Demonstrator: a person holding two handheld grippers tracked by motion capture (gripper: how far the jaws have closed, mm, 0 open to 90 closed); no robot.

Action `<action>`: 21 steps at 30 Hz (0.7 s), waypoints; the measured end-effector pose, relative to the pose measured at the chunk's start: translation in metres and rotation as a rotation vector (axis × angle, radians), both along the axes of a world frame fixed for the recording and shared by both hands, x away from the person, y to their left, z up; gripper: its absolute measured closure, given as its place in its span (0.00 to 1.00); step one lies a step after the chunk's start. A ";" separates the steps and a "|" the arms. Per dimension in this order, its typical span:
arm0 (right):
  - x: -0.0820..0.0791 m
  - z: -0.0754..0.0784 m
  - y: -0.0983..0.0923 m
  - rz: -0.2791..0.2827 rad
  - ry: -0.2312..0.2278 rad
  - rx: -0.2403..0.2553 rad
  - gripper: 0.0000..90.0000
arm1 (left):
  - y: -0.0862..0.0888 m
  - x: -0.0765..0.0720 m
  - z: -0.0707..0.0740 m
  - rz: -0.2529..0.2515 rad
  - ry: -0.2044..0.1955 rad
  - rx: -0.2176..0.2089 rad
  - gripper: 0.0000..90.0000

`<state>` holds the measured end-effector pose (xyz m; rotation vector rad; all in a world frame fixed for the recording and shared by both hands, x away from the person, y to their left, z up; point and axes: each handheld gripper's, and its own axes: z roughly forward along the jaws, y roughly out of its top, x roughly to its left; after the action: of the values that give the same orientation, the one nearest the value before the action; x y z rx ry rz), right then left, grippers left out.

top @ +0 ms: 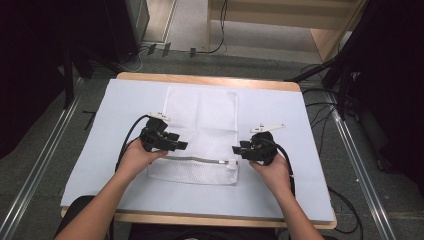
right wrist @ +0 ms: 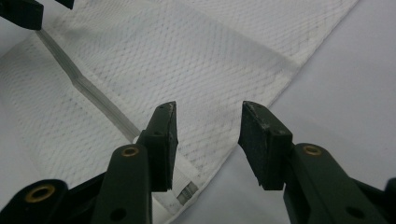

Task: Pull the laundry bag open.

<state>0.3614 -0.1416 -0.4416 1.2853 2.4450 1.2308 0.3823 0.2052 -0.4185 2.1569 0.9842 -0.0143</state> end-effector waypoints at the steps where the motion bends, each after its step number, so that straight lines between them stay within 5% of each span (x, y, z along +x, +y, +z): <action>1: -0.002 -0.001 -0.001 0.002 0.001 0.006 0.61 | -0.001 0.000 0.000 -0.003 -0.002 0.001 0.47; 13: -0.024 0.004 -0.008 0.017 -0.016 0.012 0.52 | -0.008 -0.005 0.000 -0.029 -0.023 0.003 0.42; 21: -0.030 -0.002 -0.005 0.055 0.007 -0.019 0.64 | -0.021 -0.009 0.001 -0.040 -0.024 -0.002 0.43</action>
<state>0.3310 -0.1471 -0.4438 1.2270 2.5067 1.2156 0.3730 0.1844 -0.4173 2.1704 0.9271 -0.0090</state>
